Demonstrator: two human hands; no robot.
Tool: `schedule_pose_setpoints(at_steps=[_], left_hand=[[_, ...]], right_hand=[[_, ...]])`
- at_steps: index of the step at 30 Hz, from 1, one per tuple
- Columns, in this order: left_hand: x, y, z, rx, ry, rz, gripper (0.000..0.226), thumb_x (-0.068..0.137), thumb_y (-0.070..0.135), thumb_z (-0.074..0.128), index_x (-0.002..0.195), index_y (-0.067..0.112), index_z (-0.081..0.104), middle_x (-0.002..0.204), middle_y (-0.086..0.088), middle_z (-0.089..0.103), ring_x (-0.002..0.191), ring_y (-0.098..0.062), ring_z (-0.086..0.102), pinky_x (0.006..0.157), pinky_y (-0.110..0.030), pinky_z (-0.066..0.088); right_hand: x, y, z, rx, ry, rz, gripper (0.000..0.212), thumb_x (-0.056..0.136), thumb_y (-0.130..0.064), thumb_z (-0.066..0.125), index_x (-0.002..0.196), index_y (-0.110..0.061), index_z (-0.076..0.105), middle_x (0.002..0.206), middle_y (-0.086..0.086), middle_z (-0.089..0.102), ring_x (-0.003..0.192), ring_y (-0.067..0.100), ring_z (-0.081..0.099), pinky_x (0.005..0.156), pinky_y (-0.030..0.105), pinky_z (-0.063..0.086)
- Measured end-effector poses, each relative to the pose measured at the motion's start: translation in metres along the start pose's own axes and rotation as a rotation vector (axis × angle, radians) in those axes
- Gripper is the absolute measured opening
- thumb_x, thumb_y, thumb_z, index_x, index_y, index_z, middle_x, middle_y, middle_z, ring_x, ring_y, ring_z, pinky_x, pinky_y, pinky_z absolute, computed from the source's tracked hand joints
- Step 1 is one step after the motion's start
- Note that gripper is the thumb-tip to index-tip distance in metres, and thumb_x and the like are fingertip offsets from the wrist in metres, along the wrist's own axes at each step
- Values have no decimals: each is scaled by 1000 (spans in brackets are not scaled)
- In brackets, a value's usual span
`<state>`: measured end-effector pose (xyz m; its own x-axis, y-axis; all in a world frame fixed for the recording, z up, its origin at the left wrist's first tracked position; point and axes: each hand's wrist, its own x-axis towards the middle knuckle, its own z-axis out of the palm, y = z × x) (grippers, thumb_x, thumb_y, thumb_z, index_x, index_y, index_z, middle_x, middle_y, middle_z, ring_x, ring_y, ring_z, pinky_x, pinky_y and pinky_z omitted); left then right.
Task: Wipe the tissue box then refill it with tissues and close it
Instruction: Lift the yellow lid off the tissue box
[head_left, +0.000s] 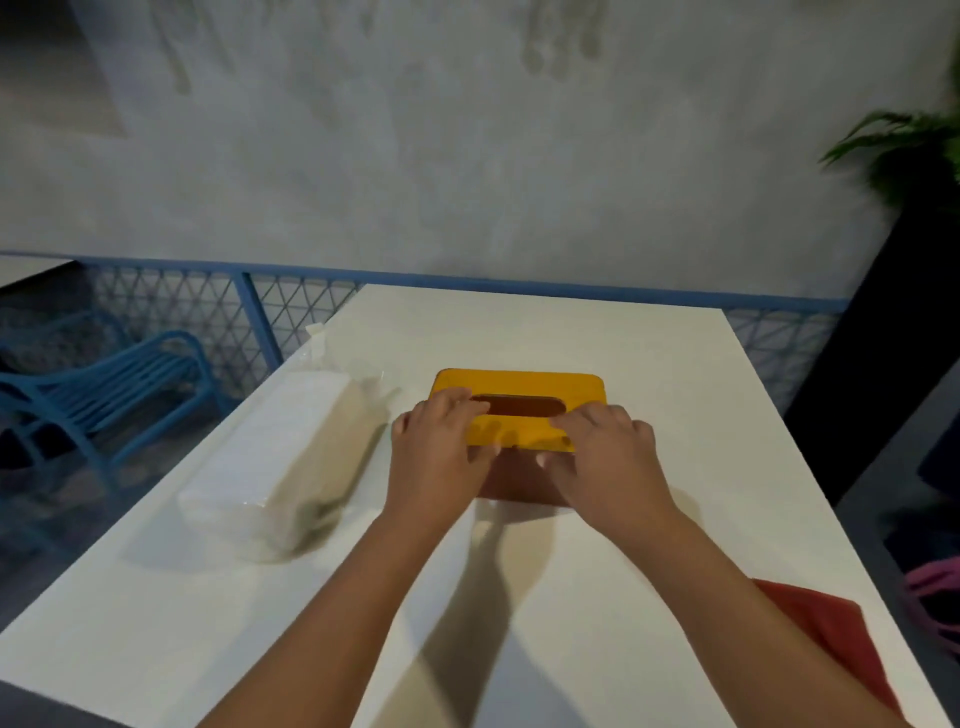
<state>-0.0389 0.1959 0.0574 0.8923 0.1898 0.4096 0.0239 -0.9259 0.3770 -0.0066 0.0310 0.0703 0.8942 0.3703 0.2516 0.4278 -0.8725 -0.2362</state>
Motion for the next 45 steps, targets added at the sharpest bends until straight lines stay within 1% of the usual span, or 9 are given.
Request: schedule_pose_setpoints(at_steps=[3,7,14,24,30,33,37,42,45], left_hand=[[21,-24,-2,-28,-31,-8,61,78,44,66,132,23,49,144,3,40,131,-18,39,103,-34,26],[36,-48,7,-61,-194,10,90,72,54,68,145,21,28,153,3,24,139,-16,25,110,-34,21],[42,-78,21,-194,-359,2,126,59,55,79,150,18,-1,159,0,2,146,-17,8,115,-34,17],[43,-89,34,-494,-363,-21,126,59,35,86,149,21,-1,153,-1,22,139,-19,26,108,-30,27],[42,-90,35,-528,-353,-39,125,59,34,86,149,24,0,152,2,27,136,-20,32,104,-25,29],[40,-90,32,-516,-358,-62,127,60,34,86,149,24,-3,152,1,29,136,-24,34,109,-36,33],[40,-87,24,-498,-338,-69,126,59,36,86,150,22,0,154,-2,24,140,-22,28,112,-44,30],[45,-75,5,-402,-295,-11,120,56,56,81,149,22,13,154,1,25,141,-20,24,113,-41,23],[48,-57,0,-372,-242,37,111,51,66,66,146,23,25,150,2,33,137,-19,31,113,-43,27]], right_hand=[[26,-22,14,-29,-10,-10,43,90,-44,49,131,-30,50,131,-3,50,124,21,41,99,35,28],[51,-39,35,-76,-45,12,44,93,-45,43,135,-33,44,131,-1,51,123,21,42,100,34,30],[65,-50,61,-4,-62,59,45,95,-48,37,139,-38,38,126,-2,60,119,20,51,98,39,37],[72,-55,48,-74,-239,72,44,96,-55,26,139,-49,33,106,1,60,109,21,52,94,43,33],[77,-57,44,-1,-312,101,44,96,-55,27,139,-47,34,123,-2,60,121,20,48,107,49,26],[76,-57,42,-5,-325,95,45,96,-55,26,140,-46,33,122,-3,60,121,21,49,107,49,27],[72,-59,37,-30,-276,75,45,97,-54,25,141,-47,31,101,-1,60,110,19,53,103,46,30],[70,-51,23,29,-154,81,45,96,-54,27,141,-48,31,117,-3,58,114,17,50,102,43,28],[66,-35,10,70,-108,102,45,95,-55,30,140,-49,32,128,-3,55,122,19,46,104,46,26]])
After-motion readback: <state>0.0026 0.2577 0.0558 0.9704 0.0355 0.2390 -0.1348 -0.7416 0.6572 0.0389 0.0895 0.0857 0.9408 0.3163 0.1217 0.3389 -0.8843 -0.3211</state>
